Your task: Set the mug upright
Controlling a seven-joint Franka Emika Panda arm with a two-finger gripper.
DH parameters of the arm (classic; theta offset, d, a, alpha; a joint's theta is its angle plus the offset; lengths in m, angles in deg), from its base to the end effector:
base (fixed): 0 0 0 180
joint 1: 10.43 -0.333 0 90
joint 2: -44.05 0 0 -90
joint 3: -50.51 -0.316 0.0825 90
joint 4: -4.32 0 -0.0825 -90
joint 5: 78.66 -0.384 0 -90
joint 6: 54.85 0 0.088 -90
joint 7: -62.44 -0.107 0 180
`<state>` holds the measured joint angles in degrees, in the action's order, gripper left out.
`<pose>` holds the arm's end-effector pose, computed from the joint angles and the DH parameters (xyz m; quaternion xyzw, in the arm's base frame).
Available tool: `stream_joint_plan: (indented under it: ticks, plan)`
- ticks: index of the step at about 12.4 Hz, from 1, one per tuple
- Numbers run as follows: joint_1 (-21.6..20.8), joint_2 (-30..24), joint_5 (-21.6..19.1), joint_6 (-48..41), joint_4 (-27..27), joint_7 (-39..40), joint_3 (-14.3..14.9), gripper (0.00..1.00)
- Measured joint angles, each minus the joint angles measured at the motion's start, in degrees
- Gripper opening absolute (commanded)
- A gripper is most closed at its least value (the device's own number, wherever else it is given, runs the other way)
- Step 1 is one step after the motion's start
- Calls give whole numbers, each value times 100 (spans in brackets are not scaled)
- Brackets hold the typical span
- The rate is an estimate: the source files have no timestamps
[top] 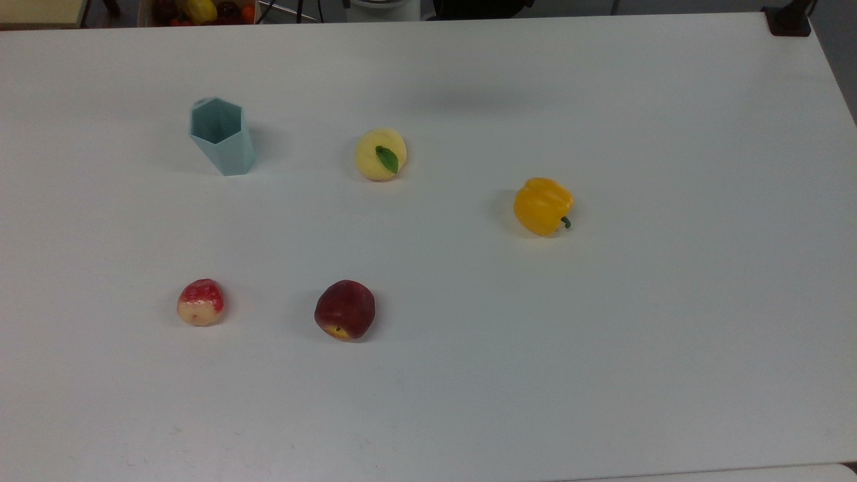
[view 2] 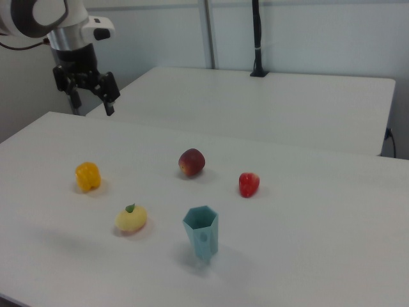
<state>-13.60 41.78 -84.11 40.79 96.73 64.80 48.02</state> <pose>0.5483 0.0642 0.6359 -0.9955 -0.0674 -0.0465 0.0480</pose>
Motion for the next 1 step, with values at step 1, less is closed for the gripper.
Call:
stream_joint_plan:
  ticks: [1]
  plan:
    - [-37,0,0,97,18,173,175,100]
